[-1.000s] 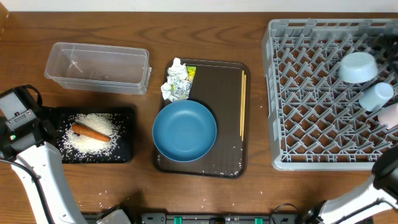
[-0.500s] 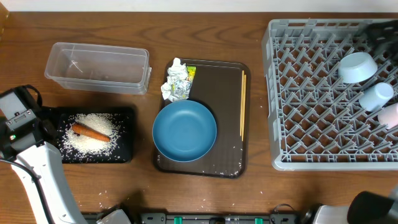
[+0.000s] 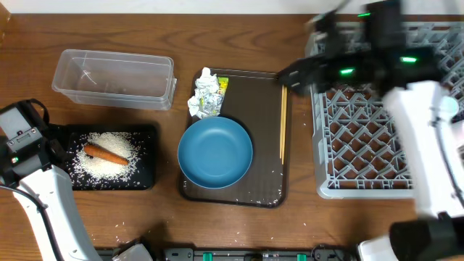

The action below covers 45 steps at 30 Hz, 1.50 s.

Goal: Sort waste into correct bins and load items into the dishwasher rack
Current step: 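Move the right gripper to the blue plate and grasp its rim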

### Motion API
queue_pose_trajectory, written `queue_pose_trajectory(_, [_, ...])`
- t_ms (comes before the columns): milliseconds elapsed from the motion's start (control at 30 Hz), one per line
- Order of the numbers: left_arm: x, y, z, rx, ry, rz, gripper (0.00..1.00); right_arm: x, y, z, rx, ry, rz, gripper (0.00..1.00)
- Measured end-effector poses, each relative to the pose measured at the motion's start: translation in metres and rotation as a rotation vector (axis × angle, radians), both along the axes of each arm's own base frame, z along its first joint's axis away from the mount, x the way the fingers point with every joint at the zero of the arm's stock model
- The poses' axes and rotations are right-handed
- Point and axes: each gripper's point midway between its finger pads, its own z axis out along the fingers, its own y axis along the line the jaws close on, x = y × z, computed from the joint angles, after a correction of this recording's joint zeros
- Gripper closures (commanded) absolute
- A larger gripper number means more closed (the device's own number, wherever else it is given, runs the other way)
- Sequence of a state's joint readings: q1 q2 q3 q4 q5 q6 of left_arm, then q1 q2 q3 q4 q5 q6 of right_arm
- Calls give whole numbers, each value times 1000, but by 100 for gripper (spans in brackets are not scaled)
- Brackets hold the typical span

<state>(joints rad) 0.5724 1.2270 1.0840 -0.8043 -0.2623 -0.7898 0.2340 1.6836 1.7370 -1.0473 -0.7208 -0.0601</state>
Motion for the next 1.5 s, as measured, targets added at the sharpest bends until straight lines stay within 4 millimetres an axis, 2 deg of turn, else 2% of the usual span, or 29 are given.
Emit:
queue_pose_trajectory(133, [0,0,0,0,0,0,3,-11,52,-50,-121,57,86,1])
queue_pose_trajectory(233, [0,0,0,0,0,0,3,-28,90,-89,-241,86,138,1])
queue_pose_trajectory(367, [0,0,0,0,0,0,3,-53,126,-130,-389,95,176,1])
queue_pose_trajectory(567, [0,0,0,0,0,0,3,-84,162,-180,-532,100,220,1])
queue_pose_trajectory(667, [0,0,0,0,0,0,3,-99,175,-200,-568,109,241,9])
queue_pose_trajectory(933, [0,0,0,0,0,0,3,-132,204,-217,-599,86,280,9])
queue_pose_trajectory(1100, [0,0,0,0,0,0,3,-147,217,-220,-602,57,308,16])
queue_pose_trajectory(1300, [0,0,0,0,0,0,3,-141,218,-223,-614,39,262,27])
queue_pose_trajectory(1500, [0,0,0,0,0,0,3,-138,219,-242,-636,60,224,31])
